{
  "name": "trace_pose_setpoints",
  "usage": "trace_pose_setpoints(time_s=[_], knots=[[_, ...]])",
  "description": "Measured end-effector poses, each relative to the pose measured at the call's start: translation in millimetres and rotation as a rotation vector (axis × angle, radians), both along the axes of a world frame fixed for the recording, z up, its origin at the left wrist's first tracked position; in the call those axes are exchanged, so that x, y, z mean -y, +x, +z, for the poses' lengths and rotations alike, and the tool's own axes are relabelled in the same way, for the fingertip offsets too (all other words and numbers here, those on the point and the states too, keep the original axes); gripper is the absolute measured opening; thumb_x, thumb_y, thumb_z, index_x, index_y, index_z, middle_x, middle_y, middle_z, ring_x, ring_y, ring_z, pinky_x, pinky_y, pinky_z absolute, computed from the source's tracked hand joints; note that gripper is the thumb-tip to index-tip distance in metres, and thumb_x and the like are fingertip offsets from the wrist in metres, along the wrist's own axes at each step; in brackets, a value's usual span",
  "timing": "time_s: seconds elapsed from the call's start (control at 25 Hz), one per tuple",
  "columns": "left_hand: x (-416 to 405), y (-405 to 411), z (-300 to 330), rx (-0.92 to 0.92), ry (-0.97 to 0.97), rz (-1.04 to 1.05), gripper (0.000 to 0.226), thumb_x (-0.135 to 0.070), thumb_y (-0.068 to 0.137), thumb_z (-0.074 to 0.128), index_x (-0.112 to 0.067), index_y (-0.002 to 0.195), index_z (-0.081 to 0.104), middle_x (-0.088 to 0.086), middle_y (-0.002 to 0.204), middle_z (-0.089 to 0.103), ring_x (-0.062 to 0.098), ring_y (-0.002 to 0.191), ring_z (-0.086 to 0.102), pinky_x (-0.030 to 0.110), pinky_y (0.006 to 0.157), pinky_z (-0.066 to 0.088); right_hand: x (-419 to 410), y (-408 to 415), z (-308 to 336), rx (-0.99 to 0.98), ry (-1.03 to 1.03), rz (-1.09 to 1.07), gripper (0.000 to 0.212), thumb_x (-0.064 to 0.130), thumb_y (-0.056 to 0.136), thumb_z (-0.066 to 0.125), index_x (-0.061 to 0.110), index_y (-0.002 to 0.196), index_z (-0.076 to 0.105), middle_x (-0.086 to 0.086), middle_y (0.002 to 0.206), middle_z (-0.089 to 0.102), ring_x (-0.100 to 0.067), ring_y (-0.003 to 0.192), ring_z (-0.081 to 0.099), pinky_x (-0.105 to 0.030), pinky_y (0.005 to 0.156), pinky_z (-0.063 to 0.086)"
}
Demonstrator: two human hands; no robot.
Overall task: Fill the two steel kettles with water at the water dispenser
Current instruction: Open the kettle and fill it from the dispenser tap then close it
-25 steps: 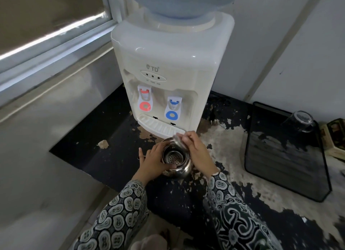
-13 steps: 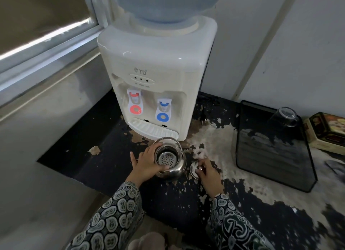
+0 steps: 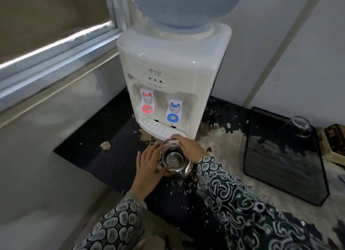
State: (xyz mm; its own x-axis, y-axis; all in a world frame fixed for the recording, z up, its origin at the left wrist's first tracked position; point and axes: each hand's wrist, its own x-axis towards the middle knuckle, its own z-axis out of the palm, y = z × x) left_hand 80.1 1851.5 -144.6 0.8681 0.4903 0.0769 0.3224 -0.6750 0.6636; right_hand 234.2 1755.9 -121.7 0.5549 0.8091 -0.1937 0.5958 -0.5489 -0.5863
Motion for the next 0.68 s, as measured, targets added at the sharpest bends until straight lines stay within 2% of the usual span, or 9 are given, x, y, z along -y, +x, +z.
trace_pose_setpoints(time_s=[0.12, 0.24, 0.32, 0.44, 0.52, 0.6, 0.68], knots=[[33, -19, -5, 0.189, -0.226, 0.233, 0.05, -0.015, 0.087, 0.059, -0.021, 0.132, 0.04, -0.004, 0.15, 0.024, 0.017, 0.139, 0.019, 0.033, 0.115, 0.015, 7, -3, 1, -0.008, 0.036, -0.12, 0.031, 0.013, 0.097, 0.032, 0.016, 0.123, 0.049, -0.018, 0.107, 0.065, -0.033, 0.094, 0.062, -0.039, 0.084, 0.05], [59, -22, -8, 0.168, -0.526, 0.299, 0.041, -0.016, 0.092, 0.052, -0.018, 0.131, 0.038, 0.002, 0.147, 0.018, 0.018, 0.139, 0.018, 0.025, 0.111, 0.016, 14, -13, 2, -0.119, 0.042, -0.213, 0.028, 0.013, 0.096, 0.034, 0.009, 0.117, 0.052, -0.02, 0.105, 0.062, -0.036, 0.096, 0.06, -0.04, 0.082, 0.05], [59, -20, -8, 0.121, -0.583, 0.28, 0.04, -0.026, 0.096, 0.044, -0.021, 0.134, 0.036, 0.0, 0.15, 0.015, 0.016, 0.141, 0.014, 0.029, 0.113, 0.016, 24, -25, 2, -0.306, 0.061, -0.302, 0.026, 0.016, 0.094, 0.037, 0.011, 0.117, 0.05, -0.016, 0.109, 0.058, -0.034, 0.096, 0.06, -0.048, 0.082, 0.054], [39, -16, -7, 0.131, -0.563, 0.257, 0.041, -0.036, 0.097, 0.037, -0.025, 0.136, 0.036, -0.003, 0.149, 0.023, 0.012, 0.14, 0.017, 0.034, 0.116, 0.016, 40, -51, 5, -0.674, 0.042, -0.442, 0.019, 0.029, 0.091, 0.049, 0.018, 0.105, 0.043, -0.009, 0.103, 0.056, -0.021, 0.081, 0.063, -0.033, 0.056, 0.06], [22, -15, -7, 0.128, -0.54, 0.227, 0.037, -0.032, 0.097, 0.037, -0.023, 0.133, 0.04, -0.001, 0.143, 0.034, 0.014, 0.137, 0.028, 0.036, 0.115, 0.023, 45, -67, 2, -0.759, -0.012, -0.437, 0.031, 0.039, 0.088, 0.053, 0.018, 0.105, 0.037, -0.01, 0.103, 0.056, -0.02, 0.08, 0.064, -0.029, 0.05, 0.057], [9, -12, -4, 0.117, -0.548, 0.191, 0.031, -0.029, 0.098, 0.038, -0.024, 0.127, 0.046, -0.003, 0.133, 0.044, 0.015, 0.131, 0.038, 0.03, 0.108, 0.031, 47, -76, 0, -0.704, -0.061, -0.384, 0.039, 0.045, 0.089, 0.049, 0.017, 0.11, 0.034, -0.007, 0.107, 0.054, -0.019, 0.088, 0.062, -0.031, 0.061, 0.057], [5, -9, -1, 0.074, -0.519, 0.177, 0.032, -0.031, 0.097, 0.039, -0.024, 0.128, 0.046, -0.004, 0.137, 0.044, 0.017, 0.136, 0.033, 0.03, 0.109, 0.028, 51, -75, -4, -0.538, -0.07, -0.333, 0.049, 0.046, 0.09, 0.047, 0.014, 0.124, 0.033, -0.007, 0.119, 0.05, -0.021, 0.106, 0.055, -0.038, 0.088, 0.051]])
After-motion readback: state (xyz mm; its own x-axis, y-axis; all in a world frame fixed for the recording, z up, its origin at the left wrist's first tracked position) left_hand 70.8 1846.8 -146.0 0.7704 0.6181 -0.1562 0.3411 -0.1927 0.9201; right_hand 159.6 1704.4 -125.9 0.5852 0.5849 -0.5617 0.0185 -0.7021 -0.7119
